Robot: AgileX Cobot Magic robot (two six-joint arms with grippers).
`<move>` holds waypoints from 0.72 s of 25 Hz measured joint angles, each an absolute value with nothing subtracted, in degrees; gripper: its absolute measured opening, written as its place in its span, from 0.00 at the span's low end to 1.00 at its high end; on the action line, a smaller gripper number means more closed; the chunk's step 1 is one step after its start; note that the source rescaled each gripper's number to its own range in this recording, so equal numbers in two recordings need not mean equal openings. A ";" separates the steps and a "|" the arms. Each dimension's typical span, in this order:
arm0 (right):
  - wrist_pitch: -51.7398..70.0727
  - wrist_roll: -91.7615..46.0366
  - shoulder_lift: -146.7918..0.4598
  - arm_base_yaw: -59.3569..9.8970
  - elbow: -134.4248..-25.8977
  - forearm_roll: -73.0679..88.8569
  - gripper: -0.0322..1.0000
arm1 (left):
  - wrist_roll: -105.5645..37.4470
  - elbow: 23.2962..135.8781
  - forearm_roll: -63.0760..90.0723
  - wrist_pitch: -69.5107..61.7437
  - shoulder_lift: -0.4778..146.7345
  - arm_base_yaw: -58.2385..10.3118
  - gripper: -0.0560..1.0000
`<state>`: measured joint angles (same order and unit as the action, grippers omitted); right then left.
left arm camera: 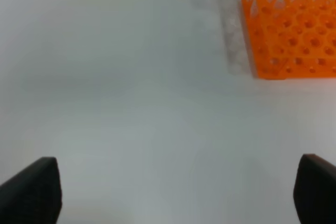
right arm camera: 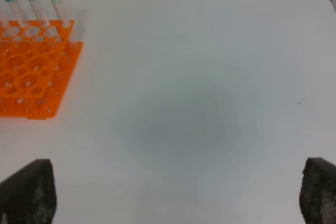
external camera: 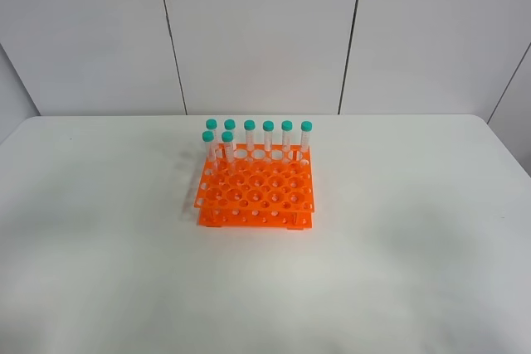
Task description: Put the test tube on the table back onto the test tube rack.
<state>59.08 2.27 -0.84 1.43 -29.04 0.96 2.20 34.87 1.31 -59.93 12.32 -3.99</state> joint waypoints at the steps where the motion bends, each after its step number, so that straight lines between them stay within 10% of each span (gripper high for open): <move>1: 59.08 2.27 -0.84 1.43 -29.04 0.96 1.00 | 2.39 34.87 0.78 -60.97 11.36 -3.99 1.00; 18: 59.08 2.27 -0.84 1.43 -29.04 0.96 1.00 | 3.53 32.84 -0.64 -66.66 -0.13 -3.99 1.00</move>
